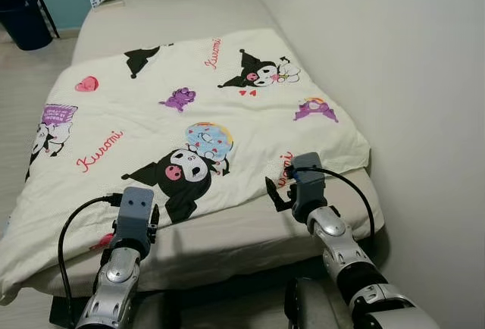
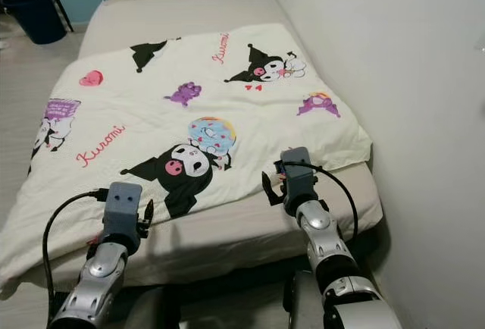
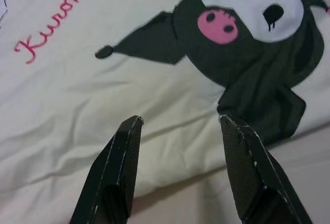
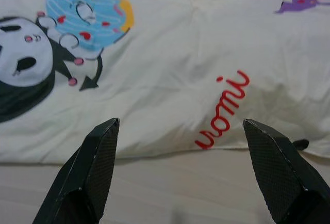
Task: Clean up the room
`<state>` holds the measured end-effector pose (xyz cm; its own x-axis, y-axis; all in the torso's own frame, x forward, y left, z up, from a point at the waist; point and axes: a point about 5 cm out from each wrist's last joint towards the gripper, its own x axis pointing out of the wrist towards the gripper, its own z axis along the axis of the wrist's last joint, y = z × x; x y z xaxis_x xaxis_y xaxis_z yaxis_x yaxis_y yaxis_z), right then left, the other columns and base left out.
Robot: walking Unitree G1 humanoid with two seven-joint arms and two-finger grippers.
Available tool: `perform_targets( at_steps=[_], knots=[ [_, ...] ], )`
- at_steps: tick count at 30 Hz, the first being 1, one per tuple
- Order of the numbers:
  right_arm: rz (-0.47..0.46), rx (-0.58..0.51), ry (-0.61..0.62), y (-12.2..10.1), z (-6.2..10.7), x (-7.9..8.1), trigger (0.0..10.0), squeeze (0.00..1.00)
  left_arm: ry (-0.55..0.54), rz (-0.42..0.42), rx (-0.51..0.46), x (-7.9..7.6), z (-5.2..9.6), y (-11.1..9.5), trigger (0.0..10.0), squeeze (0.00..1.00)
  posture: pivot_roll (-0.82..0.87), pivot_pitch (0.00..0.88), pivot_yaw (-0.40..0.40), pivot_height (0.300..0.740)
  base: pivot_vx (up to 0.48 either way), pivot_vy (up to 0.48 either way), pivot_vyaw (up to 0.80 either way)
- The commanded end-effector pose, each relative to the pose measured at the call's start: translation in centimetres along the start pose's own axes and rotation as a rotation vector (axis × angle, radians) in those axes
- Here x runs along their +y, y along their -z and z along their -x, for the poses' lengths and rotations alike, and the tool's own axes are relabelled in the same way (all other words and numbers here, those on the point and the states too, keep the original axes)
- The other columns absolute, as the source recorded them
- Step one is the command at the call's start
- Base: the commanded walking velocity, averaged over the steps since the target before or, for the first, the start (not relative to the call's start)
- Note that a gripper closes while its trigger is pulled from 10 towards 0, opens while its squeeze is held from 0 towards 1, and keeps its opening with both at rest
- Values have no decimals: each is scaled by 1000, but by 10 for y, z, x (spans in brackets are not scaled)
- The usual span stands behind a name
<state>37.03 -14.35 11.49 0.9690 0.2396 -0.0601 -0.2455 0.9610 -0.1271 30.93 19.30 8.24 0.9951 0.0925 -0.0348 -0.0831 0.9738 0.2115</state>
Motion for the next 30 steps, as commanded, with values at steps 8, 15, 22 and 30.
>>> perform_targets(
  at_steps=[8, 15, 22, 30],
  knots=[
    [-3, 25, -10, 6, 1, 3, 10000, 0, 30, -48, 40, -2, 8, 11, 10000, 0, 38, 289, -24, 522, 0, 0, 0],
    [-71, 84, -36, 8, -4, 8, 10000, 0, 156, -299, 46, -10, 7, 17, 10000, 0, 37, 309, -35, 522, 0, 0, 0],
    [157, 67, -106, -5, -12, 18, 10000, 0, 244, -588, 40, -10, -5, 16, 10000, 86, 42, 344, -48, 522, 0, 0, 0],
    [393, 28, -177, -14, -16, 28, 10000, 0, 259, -741, 28, -7, -11, 14, 10000, 51, 40, 368, -53, 522, 0, 0, 0]
  ],
)
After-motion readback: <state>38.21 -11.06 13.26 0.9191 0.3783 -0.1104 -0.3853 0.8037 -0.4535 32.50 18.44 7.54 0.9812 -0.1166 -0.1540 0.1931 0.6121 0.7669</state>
